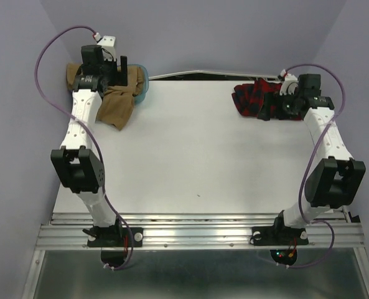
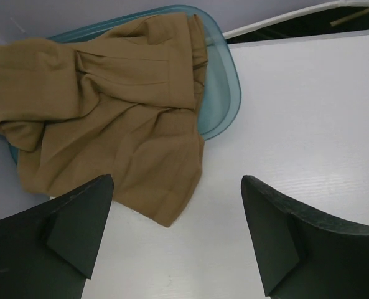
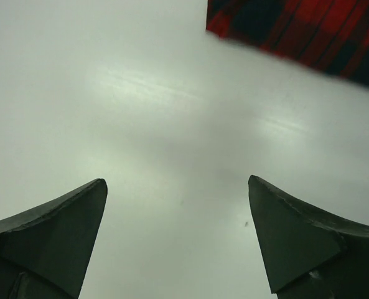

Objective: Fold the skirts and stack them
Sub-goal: Grab the skirt from the pile

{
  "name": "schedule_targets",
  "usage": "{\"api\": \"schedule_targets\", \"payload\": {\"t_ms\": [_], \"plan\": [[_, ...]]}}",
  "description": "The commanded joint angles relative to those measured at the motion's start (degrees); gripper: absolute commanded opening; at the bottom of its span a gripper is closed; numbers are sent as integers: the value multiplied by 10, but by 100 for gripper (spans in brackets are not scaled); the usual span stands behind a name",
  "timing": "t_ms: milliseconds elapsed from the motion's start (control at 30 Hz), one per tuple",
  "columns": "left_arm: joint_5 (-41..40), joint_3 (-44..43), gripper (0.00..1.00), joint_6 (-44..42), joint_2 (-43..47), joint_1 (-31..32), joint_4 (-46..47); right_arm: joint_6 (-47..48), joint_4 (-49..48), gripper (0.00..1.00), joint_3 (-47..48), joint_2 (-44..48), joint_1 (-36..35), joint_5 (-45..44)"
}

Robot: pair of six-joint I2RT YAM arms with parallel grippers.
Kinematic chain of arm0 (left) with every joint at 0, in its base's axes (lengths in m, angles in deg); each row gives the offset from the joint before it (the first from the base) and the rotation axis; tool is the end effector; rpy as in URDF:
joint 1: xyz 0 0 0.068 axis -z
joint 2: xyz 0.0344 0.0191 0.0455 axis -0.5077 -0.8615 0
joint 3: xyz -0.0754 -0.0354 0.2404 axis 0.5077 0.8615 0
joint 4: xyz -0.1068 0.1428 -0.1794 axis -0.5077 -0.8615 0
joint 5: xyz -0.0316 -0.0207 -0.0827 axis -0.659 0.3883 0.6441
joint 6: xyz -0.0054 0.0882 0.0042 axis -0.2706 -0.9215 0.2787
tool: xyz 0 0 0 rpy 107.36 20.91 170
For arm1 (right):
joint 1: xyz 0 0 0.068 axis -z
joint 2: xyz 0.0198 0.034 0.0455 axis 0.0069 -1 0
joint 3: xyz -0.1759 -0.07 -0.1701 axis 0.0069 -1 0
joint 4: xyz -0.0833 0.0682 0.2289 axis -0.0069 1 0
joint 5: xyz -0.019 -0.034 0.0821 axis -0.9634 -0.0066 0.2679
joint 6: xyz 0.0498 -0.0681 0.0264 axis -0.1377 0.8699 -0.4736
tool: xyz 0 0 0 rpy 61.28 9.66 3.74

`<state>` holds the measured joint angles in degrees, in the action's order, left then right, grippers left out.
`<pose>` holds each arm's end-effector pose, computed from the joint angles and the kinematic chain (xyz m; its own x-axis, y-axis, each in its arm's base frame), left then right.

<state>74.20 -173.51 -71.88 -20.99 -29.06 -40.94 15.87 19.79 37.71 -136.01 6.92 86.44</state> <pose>0.4350 -0.0186 0.3896 -0.2983 0.1451 -0.9434 0.1600 0.9820 0.1005 0.3735 -0.0082 0.3075 -0.6432 -0.0704 -0.7625 -0.3181 0.9304 0.1824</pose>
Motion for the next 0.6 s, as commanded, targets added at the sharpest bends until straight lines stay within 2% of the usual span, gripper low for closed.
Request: {"api": "schedule_targets", "payload": {"t_ms": [0,267,400,567], "plan": [[9,-97,95,-22,-85,-9,10,-10,-17,100,-77,49,-3,21],[-9,-276,91,10,-275,-8,51,-22,-33,100,-136,40,-3,13],[-35,-279,91,11,-330,-2,101,-23,-34,100,-142,22,-3,7],[-78,-270,91,-33,-368,19,162,-24,-34,100,-147,-5,-3,-1]]}}
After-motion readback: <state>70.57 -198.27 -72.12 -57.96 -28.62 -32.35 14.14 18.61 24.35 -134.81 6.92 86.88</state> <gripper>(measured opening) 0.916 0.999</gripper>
